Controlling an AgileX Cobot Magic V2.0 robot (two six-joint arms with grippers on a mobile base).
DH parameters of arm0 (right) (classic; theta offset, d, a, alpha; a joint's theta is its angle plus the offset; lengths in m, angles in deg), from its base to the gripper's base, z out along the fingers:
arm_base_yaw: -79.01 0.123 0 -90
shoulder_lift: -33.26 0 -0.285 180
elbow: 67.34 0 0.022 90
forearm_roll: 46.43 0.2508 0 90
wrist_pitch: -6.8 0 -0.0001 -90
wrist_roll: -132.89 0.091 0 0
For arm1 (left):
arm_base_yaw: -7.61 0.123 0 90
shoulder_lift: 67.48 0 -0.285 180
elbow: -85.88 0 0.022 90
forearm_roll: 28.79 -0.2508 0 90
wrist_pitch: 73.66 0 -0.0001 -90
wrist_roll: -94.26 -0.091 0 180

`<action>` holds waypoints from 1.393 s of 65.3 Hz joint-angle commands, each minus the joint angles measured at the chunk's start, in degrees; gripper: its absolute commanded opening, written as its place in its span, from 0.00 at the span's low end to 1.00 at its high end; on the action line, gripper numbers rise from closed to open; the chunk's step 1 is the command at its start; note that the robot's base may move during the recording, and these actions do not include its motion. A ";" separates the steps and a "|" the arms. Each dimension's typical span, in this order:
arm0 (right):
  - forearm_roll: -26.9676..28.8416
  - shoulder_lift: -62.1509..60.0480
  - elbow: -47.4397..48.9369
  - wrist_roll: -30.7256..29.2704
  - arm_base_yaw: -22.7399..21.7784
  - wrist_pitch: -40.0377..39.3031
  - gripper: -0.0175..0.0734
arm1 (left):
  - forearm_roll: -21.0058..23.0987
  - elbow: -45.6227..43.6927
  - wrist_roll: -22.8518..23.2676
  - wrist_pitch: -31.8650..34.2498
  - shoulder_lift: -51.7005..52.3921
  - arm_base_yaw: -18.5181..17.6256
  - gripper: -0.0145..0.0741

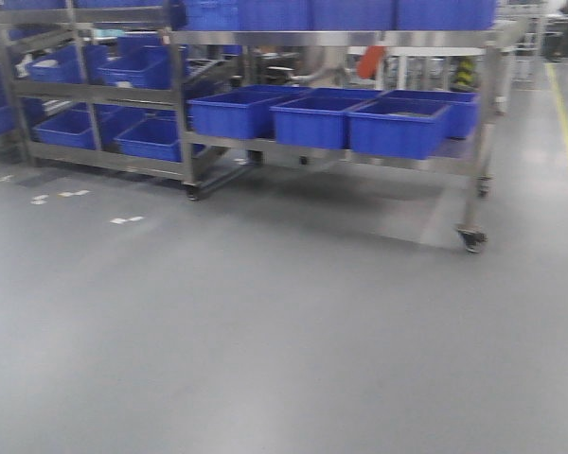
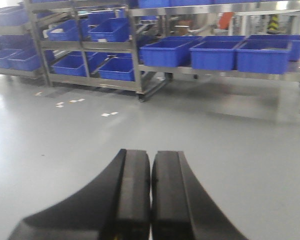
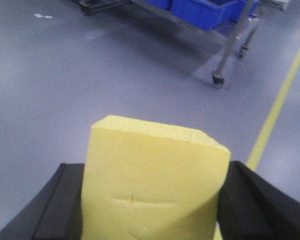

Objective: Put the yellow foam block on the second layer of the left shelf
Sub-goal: 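Drive across the floor carrying the cube in the right gripper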

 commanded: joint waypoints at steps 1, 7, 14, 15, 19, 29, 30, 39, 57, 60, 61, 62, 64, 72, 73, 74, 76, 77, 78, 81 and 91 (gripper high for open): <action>-0.66 1.06 1.63 -0.50 0.02 -4.62 0.55 | 0.18 1.48 0.22 5.03 0.66 -0.44 0.32; -0.66 1.06 1.63 -0.50 0.02 -4.62 0.55 | 0.18 1.48 0.22 5.03 0.66 -0.44 0.32; -0.66 1.06 1.63 -0.50 0.02 -4.62 0.55 | 0.18 1.48 0.22 5.03 0.66 -0.44 0.32; -0.66 1.06 1.63 -0.50 0.02 -4.62 0.55 | 0.18 1.48 0.22 5.03 0.66 -0.44 0.32; -0.66 1.06 1.63 -0.50 0.02 -4.62 0.55 | 0.18 1.48 0.22 5.03 0.66 -0.44 0.32; -0.66 1.06 1.63 -0.50 0.02 -4.62 0.55 | 0.18 1.48 0.22 5.03 0.66 -0.44 0.32; -0.66 1.06 1.63 -0.50 0.02 -4.62 0.55 | 0.18 1.48 0.22 5.03 0.66 -0.44 0.32; -0.66 1.06 1.63 -0.50 0.07 -4.62 0.55 | 0.18 1.48 0.22 5.03 0.66 -0.44 0.32; -0.71 1.06 1.63 -0.45 0.06 -4.56 0.55 | 0.18 1.48 0.22 5.03 0.66 -0.32 0.32; -0.71 1.06 1.63 -0.45 0.06 -4.56 0.55 | 0.18 1.48 0.22 5.03 0.66 -0.32 0.32; -0.71 1.06 1.63 -0.45 0.06 -4.56 0.55 | 0.18 1.48 0.22 5.03 0.66 -0.32 0.32; -0.71 1.06 1.63 -0.45 0.06 -4.56 0.55 | 0.18 1.48 0.22 5.03 0.66 -0.32 0.32; -0.71 1.06 1.63 -0.45 0.06 -4.56 0.55 | 0.18 1.48 0.22 5.03 0.66 -0.32 0.32; -0.78 1.06 1.63 -0.45 0.06 -4.56 0.55 | 0.18 1.48 0.22 5.03 0.66 -0.32 0.32; -0.94 1.06 1.63 -0.45 0.06 -4.56 0.55 | 0.18 1.48 0.22 5.03 0.66 -0.32 0.32; -1.06 1.06 1.63 -0.45 0.06 -4.56 0.55 | 0.18 1.48 0.22 5.03 0.66 -0.32 0.32; -1.06 1.06 1.63 -0.45 0.06 -4.56 0.55 | 0.18 1.48 0.22 5.03 0.66 -0.32 0.32; -1.06 1.06 1.63 -0.45 0.06 -4.56 0.55 | 0.18 1.48 0.22 5.03 0.66 -0.32 0.32; -1.06 1.06 1.63 -0.45 0.06 -4.56 0.55 | 0.18 1.48 0.22 5.03 0.66 -0.32 0.32; -1.06 1.06 1.63 -0.45 0.06 -4.56 0.55 | 0.18 1.48 0.22 5.03 0.66 -0.32 0.32; -1.06 1.06 1.63 -0.45 0.06 -4.56 0.55 | 0.18 1.48 0.22 5.03 0.66 -0.32 0.32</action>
